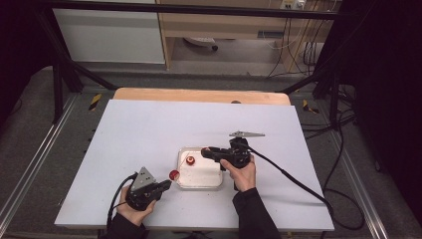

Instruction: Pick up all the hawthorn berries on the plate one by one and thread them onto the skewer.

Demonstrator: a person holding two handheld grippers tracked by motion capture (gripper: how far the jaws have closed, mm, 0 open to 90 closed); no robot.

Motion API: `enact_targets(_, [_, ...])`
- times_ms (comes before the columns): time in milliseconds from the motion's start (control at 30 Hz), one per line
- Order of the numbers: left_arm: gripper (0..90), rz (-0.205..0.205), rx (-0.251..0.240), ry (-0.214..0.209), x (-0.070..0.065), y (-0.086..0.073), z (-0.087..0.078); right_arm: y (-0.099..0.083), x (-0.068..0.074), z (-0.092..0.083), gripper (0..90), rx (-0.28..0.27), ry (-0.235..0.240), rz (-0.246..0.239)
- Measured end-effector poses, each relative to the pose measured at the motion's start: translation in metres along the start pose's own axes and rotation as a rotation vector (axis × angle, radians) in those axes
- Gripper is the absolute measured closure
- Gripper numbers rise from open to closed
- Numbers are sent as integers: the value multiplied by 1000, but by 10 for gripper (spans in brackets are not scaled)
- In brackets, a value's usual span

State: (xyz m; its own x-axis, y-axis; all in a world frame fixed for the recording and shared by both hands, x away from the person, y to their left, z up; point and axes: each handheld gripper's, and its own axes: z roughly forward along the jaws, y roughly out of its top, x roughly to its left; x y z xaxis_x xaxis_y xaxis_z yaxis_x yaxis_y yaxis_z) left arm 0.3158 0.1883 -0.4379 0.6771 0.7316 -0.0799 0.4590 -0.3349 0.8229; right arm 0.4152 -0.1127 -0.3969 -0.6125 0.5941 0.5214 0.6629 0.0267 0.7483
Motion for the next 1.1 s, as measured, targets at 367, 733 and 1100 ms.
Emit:
enact_targets(367, [879, -37, -53, -15, -14, 6, 6, 5, 4, -6, 622, -150, 24, 55])
enact_targets(733, [879, -89, -61, -37, -30, 18, 17, 8, 6, -9, 623, -276, 7, 55])
enact_targets(1100, [878, -141, -102, -56, -39, 32, 28, 7, 4, -10, 623, -390, 18, 77])
